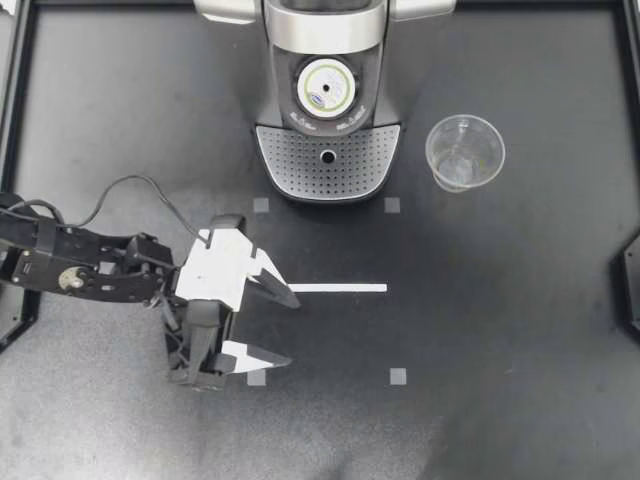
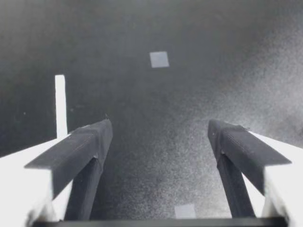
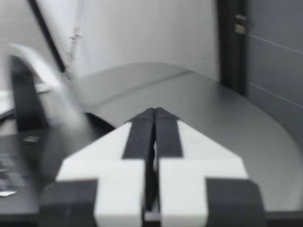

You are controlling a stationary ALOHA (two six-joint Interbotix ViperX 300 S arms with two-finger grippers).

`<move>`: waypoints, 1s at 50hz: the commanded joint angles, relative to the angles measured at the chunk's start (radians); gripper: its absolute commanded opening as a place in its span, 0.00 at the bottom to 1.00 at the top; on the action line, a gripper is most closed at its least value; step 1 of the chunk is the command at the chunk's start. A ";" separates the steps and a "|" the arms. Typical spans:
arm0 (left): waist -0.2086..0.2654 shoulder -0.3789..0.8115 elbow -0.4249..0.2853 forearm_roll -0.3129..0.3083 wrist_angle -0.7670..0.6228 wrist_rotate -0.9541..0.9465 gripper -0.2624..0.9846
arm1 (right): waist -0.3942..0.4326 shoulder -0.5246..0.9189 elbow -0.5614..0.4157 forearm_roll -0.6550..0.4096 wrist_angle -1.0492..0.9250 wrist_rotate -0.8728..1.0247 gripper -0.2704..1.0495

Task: Place the coffee capsule inside the capsule container, then place the cup onto the center of the cup tray, then push the 'Hot Water' and 'Travel Mug' buttons.

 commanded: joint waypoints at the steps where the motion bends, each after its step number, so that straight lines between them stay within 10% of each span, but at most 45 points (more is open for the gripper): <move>1: -0.002 -0.026 -0.011 0.002 -0.009 0.000 0.80 | 0.031 -0.012 -0.034 -0.002 -0.011 0.000 0.28; 50: -0.002 -0.031 -0.008 0.021 -0.020 0.009 0.80 | 0.273 -0.143 0.204 0.020 -0.046 0.020 0.28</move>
